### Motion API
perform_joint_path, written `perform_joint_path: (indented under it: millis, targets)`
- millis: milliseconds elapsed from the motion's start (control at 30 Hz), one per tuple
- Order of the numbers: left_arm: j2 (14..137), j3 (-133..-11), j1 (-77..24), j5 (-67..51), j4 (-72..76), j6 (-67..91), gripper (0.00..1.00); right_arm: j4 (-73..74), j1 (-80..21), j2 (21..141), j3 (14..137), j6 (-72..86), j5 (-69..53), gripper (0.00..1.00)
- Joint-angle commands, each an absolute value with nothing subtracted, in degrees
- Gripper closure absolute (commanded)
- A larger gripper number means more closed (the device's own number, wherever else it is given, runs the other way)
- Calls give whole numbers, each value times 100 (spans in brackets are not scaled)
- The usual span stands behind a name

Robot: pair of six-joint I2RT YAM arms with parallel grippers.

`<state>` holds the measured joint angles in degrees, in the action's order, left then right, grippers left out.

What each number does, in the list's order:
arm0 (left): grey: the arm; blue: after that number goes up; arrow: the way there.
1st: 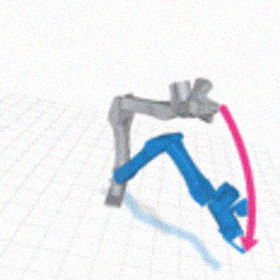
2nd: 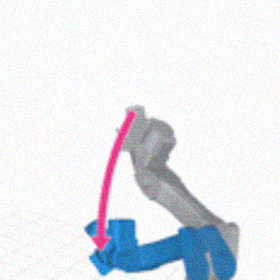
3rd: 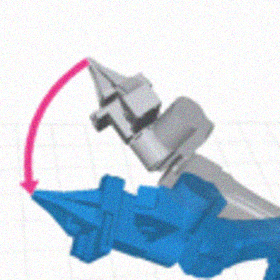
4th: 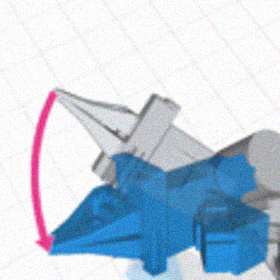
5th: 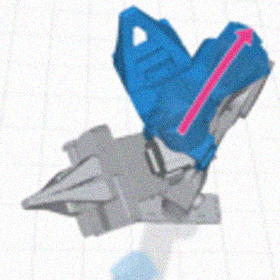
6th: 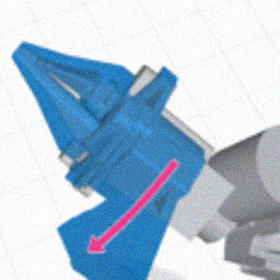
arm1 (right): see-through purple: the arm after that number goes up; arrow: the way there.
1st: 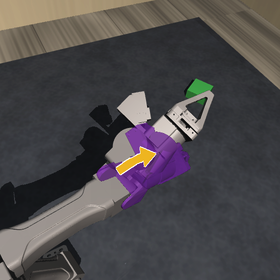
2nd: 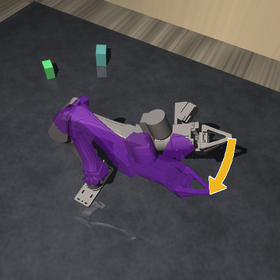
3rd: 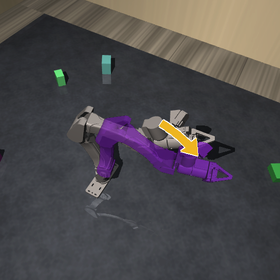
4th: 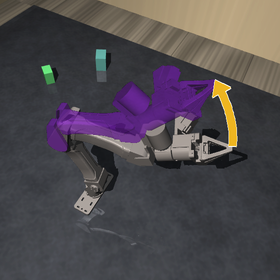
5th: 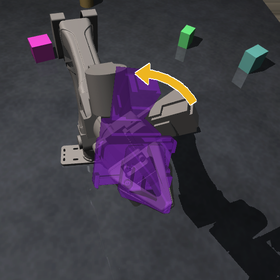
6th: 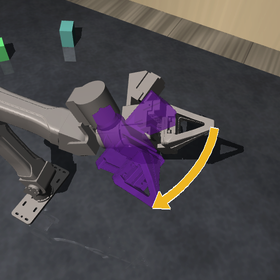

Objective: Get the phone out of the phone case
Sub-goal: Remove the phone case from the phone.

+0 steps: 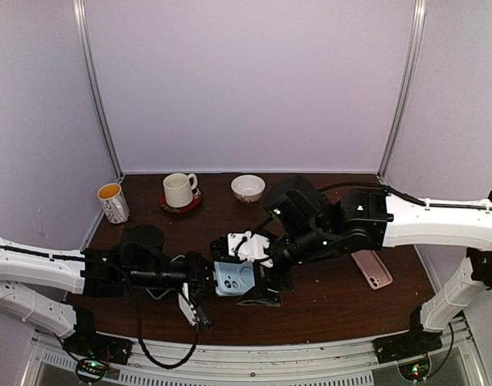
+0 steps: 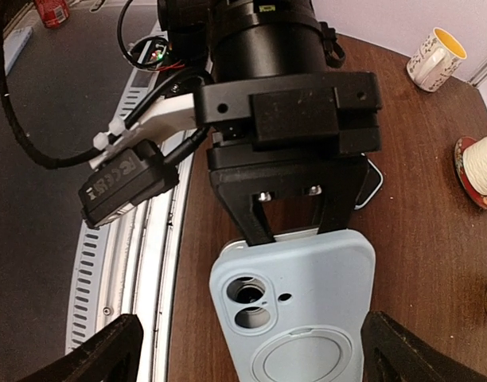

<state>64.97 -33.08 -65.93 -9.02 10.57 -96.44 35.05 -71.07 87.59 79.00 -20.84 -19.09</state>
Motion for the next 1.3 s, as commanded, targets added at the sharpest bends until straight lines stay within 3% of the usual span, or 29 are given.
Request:
perform_joint_path:
  millis: [0, 333, 767, 1133, 1267]
  targets:
    - [6418, -3275, -6552, -658, 1755, -9891, 100, 3619, -7155, 9032, 8249, -2080, -1431, 0]
    - [6290, -3243, -6557, -599, 1630, -9954, 100, 3730, -7200, 9527, 8573, -2341, -935, 1]
    - [6213, -3217, -6550, -571, 1619, -9984, 100, 3659, -7228, 9796, 8721, -2503, -993, 15]
    - [6132, -3191, -6554, -515, 1540, -10054, 100, 3427, -7225, 9853, 8643, -2496, -835, 11]
    - [6131, -3173, -6554, -423, 1488, -10154, 100, 3532, -7218, 9872, 8633, -2522, -852, 15]
